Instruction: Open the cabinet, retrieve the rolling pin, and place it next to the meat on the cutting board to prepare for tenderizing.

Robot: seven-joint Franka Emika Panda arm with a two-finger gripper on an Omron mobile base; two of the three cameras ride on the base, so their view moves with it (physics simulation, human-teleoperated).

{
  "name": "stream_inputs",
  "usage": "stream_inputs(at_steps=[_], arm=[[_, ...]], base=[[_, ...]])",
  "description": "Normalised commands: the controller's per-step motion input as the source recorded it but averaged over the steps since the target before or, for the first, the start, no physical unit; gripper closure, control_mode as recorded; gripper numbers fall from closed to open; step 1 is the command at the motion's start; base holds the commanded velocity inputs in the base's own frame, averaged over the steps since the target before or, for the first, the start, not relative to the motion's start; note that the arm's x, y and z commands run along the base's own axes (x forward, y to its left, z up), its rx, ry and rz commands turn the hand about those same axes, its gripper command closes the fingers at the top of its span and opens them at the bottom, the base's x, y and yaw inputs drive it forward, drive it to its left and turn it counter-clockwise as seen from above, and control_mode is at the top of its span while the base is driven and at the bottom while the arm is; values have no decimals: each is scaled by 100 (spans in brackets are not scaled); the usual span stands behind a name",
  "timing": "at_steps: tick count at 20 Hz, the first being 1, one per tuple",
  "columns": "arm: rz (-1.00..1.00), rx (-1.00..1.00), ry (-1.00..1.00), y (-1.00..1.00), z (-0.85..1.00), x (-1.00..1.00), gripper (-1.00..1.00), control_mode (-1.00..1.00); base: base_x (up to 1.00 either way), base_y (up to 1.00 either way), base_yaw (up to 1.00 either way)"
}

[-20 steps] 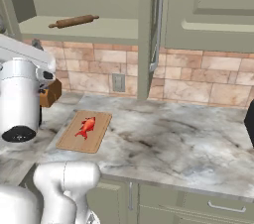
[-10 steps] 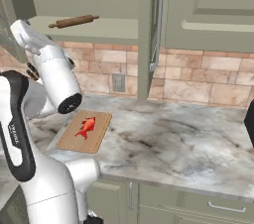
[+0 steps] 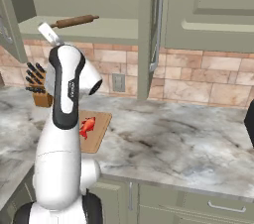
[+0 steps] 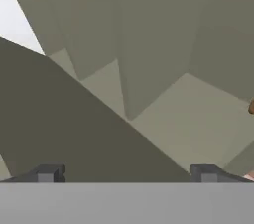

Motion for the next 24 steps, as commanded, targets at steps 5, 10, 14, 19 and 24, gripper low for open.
stream_inputs(at_steps=[5, 10, 14, 19, 24], arm=[[21, 0, 13, 32, 0, 70, -100, -100], [19, -1, 8, 46, 0, 33, -100, -100], [17, -6, 0, 57, 0, -3, -100, -100], [15, -10, -3, 67, 0, -31, -100, -100], [15, -8, -11, 70, 0, -58, -100, -100]], base=[[0, 0, 0], [0, 0, 0], [0, 0, 0], [0, 0, 0], [0, 0, 0]])
